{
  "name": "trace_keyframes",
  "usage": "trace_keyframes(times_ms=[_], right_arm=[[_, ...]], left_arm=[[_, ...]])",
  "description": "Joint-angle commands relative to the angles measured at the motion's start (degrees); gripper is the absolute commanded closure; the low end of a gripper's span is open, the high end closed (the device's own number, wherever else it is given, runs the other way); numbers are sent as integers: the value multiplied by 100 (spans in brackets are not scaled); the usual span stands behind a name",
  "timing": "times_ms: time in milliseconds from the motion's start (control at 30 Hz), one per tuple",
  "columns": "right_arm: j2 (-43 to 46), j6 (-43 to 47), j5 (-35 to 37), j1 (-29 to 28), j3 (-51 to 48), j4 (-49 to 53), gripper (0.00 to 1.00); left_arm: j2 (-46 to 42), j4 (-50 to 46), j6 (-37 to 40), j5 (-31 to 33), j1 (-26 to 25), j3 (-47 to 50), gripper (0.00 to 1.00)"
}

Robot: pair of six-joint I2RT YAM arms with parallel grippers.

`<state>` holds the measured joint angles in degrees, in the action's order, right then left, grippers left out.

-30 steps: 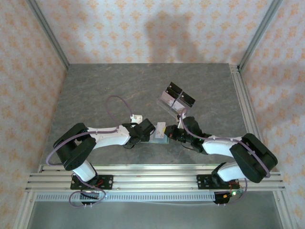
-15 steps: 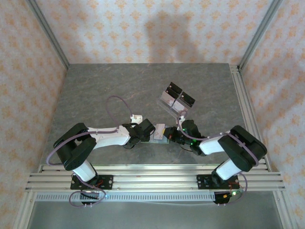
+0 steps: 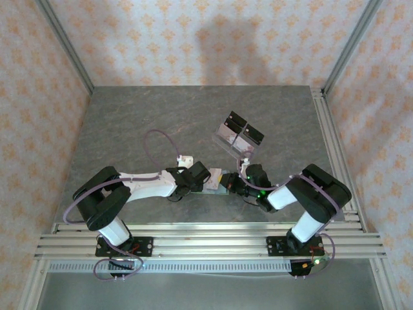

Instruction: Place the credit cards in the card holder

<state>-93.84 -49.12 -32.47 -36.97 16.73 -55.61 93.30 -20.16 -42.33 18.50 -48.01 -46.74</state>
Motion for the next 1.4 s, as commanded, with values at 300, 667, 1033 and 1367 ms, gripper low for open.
trace_keyframes(times_ms=[300,667,1033,1367], right_arm=[[-49,51,12,-30,-231,-255,100],[-694,-126,-467,-29,-47,-682,100],[-1096,-237,-539,-29,13,-1031,100],[-1130,-120,-589,-32,240,-574,100]], left_arm=[[203,-319,-76,119,-7,229,0],[202,-304,-74,119,-9,238,0],[188,-302,-83,120,-7,261,0],[171,-315,-91,116,-14,245,0]])
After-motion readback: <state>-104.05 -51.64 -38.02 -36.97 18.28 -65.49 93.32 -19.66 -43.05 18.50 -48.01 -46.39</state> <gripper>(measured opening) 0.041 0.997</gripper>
